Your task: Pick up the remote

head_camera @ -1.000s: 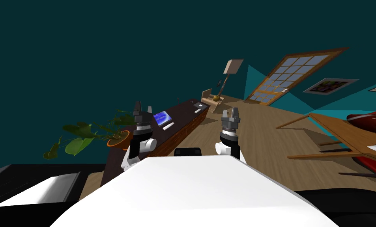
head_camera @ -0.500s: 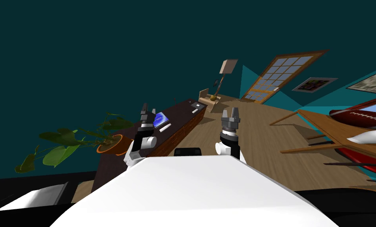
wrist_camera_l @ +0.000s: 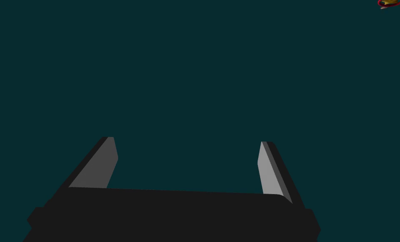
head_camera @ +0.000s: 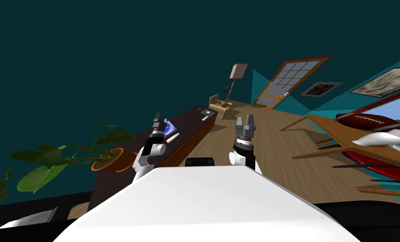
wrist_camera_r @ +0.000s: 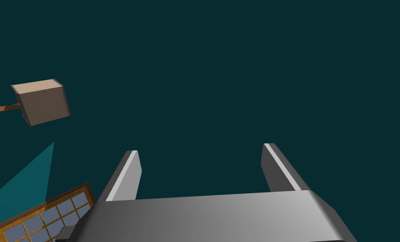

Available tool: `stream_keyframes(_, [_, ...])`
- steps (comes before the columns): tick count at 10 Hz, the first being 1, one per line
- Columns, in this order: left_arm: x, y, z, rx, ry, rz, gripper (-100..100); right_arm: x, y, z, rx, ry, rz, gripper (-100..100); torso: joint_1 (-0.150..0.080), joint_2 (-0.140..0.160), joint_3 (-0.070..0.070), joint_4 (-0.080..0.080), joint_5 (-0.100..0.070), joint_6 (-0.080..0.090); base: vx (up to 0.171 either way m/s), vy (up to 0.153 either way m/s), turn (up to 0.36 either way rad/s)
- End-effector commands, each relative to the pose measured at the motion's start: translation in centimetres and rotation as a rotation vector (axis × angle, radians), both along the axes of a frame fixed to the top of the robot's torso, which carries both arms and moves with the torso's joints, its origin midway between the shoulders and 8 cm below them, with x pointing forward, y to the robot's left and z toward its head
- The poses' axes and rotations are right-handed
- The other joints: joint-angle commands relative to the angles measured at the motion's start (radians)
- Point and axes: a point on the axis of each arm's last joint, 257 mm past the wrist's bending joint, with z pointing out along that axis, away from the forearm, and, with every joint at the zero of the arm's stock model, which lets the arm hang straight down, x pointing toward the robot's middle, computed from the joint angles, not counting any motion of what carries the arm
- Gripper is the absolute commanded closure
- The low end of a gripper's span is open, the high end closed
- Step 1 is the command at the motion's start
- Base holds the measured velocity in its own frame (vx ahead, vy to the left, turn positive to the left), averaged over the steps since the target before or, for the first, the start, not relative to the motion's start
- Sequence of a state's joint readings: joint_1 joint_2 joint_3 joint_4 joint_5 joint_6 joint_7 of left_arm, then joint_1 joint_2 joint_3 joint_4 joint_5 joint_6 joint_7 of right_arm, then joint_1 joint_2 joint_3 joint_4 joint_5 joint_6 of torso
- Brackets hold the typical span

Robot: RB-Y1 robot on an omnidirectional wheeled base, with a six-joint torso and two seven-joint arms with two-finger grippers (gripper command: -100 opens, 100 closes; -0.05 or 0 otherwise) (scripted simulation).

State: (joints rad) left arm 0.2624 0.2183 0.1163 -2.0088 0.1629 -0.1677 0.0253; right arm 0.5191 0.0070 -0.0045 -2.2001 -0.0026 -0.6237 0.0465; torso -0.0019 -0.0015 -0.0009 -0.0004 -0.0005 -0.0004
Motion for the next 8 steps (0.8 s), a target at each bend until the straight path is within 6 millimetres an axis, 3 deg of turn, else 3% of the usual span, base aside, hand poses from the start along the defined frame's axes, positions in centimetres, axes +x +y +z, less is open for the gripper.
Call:
stream_keyframes(1, [1.3, 1.5, -2.0, -0.016, 0.066, 0.011, -100, 0.0, 0.0, 0.0, 0.0, 0.0, 0.0, 0, 0.0, 0.0, 0.0, 0.0, 0.0, 0.0, 0.033, -0.03, -0.141])
stream_keyframes(2, [1.5, 1.6, -2.7, -0.019, 0.093, 0.014, -100, 0.0, 0.0, 0.0, 0.0, 0.0, 0.0, 0, 0.0, 0.0, 0.0, 0.0, 0.0, 0.0, 0.029, -0.02, -0.078])
stream_keyframes(5, [3.2, 4.5, -5.9, -0.053, 0.198, 0.042, -100, 0.0, 0.0, 0.0, 0.0, 0.0, 0.0, 0, 0.001, 0.0, 0.0, 0.0, 0.0, 0.0, 0.03, -0.024, -0.113])
stream_keyframes(8, [3.9, 6.8, -10.3, -0.088, 0.324, 0.078, -100, 0.0, 0.0, 0.0, 0.0, 0.0, 0.0, 0, 0.001, 0.0, 0.0, 0.0, 0.0, 0.0, 0.03, -0.017, -0.088])
